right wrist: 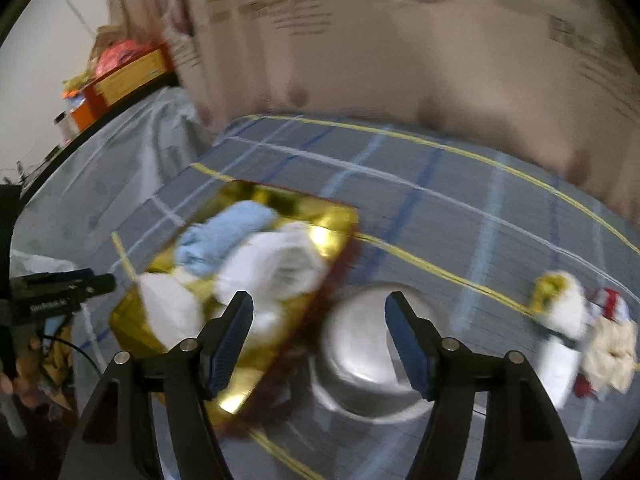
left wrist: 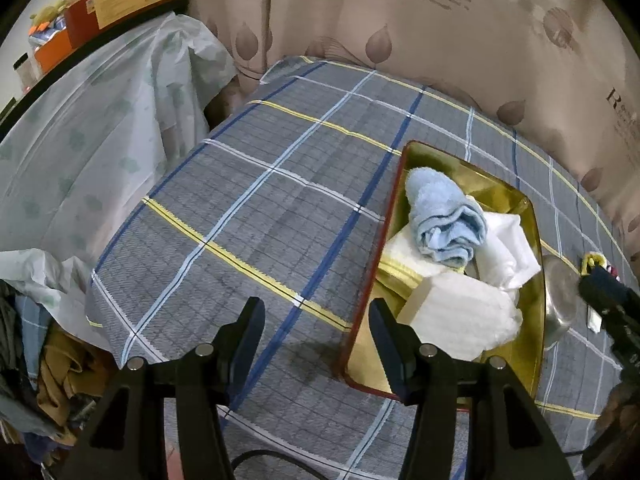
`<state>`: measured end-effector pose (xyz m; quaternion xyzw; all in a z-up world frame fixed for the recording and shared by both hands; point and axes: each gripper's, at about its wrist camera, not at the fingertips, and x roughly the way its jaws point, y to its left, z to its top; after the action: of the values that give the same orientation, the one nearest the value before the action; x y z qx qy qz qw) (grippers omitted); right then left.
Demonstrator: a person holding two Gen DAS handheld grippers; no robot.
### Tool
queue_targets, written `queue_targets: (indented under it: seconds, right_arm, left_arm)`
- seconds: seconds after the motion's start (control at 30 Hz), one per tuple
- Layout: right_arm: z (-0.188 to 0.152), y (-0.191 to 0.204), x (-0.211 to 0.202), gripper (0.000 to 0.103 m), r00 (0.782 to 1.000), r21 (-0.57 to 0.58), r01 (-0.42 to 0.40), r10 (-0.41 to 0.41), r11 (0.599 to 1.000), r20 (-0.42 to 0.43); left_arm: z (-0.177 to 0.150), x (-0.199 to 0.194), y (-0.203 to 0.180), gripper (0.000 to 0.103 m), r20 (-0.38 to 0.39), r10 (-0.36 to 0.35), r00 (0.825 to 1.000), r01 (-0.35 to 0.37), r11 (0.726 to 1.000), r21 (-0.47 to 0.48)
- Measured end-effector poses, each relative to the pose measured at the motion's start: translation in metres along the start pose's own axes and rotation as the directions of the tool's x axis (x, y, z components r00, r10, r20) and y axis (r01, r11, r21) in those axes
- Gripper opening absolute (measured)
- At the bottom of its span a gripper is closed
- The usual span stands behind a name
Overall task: Organize soft objects
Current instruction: 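Move the right gripper to the cream satin cloth and grasp it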
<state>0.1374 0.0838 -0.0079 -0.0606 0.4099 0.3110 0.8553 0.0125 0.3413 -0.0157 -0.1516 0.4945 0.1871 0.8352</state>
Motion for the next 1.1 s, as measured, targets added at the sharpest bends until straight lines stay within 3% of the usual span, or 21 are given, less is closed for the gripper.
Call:
queue_targets:
  seconds: [0.17, 0.3, 0.43, 0.6, 0.9, 0.97, 1.03, 1.1]
  right_arm:
    - [-0.015, -0.064, -0.027, 0.070, 0.994, 0.080, 0.109, -0.111, 0.991, 0.017]
    - [-0.030, -0.128, -0.046, 0.078, 0.972, 0.171, 0.231, -0.236, 0.958, 0.012]
    - [-0.045, -0.190, -0.056, 0.079, 0.940, 0.253, 0.336, -0.340, 0.907, -0.026]
    - [-0.062, -0.234, -0.050, 0.080, 0.924, 0.315, 0.379, -0.375, 0.870, -0.077]
    - [-0.072, -0.253, -0.032, 0.082, 0.926, 0.325, 0.374, -0.367, 0.869, -0.085]
    - [-0.073, -0.255, -0.030, 0.079, 0.926, 0.322, 0.375, -0.369, 0.869, -0.082]
    - [-0.074, -0.257, -0.029, 0.061, 0.923, 0.320, 0.381, -0.377, 0.867, -0.076]
    - [-0.077, -0.258, -0.030, 0.052, 0.921, 0.315, 0.385, -0.383, 0.868, -0.070]
  left_arm:
    - [-0.002, 0.002, -0.007, 0.055, -0.013, -0.054, 0.998, 0.054, 0.998, 0.012]
    - [-0.004, 0.001, -0.015, 0.055, -0.007, -0.065, 0.998, 0.065, 0.997, 0.030]
    - [-0.006, 0.003, -0.023, 0.055, -0.011, -0.067, 0.998, 0.068, 0.996, 0.054]
    - [-0.007, 0.005, -0.029, 0.055, -0.011, -0.065, 0.998, 0.066, 0.995, 0.075]
    - [-0.010, 0.009, -0.039, 0.055, -0.020, -0.066, 0.998, 0.068, 0.993, 0.098]
    - [-0.011, 0.010, -0.042, 0.055, -0.023, -0.055, 0.998, 0.058, 0.993, 0.106]
    - [-0.012, 0.009, -0.046, 0.055, -0.027, -0.046, 0.999, 0.049, 0.992, 0.117]
    - [-0.012, 0.008, -0.051, 0.055, -0.032, -0.051, 0.998, 0.054, 0.991, 0.123]
